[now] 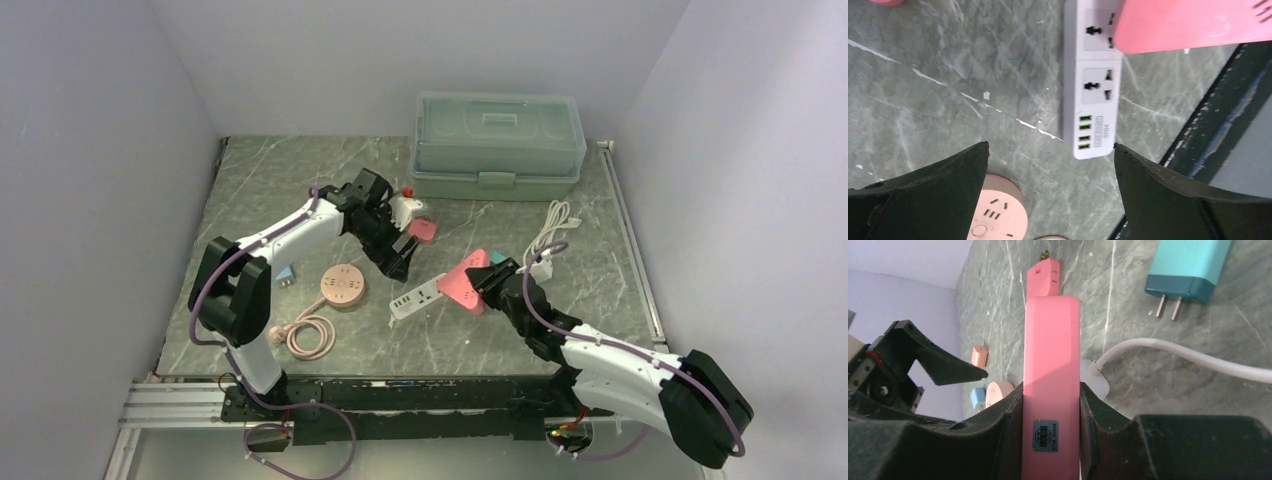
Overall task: Insert the plug
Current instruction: Insert the plug into the socket.
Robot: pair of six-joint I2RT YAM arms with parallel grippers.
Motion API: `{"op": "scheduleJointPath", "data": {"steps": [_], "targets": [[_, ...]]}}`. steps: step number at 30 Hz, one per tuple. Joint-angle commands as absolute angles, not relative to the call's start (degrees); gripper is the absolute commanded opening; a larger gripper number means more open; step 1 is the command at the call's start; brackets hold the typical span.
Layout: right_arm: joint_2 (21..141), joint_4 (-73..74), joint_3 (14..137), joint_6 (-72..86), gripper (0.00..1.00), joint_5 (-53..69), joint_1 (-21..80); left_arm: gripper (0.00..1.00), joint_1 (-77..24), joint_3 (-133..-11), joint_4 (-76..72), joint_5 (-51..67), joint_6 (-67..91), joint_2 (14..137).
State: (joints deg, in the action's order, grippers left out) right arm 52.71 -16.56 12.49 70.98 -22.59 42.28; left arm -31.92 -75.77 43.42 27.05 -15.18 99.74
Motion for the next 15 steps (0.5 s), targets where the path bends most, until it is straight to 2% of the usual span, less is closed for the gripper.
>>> {"op": "scheduleJointPath", "data": {"steps": [1,4,11,15], "targets": [[57.6,-24.7,17.5,65.1,0.00,-23.2,40.6,1.00,-30.9,-75.1,44.9,35.8,-11.2,97.3],[58.0,-27.8,17.9,63.3,0.00,-18.4,38.0,1.00,-30.9,-74.5,44.5,36.4,-11.4,96.1],[46.0,-24.9,19.5,55.7,0.00,-13.2,37.9,1.00,-30.7,-87.4,50.2,42.8,-17.2,94.9],[42.1,-29.7,19.1,53.0,0.00,-10.3,38.0,1.00,-28.7,-92.2,46.4,50.2,-5.6,95.0]]}}
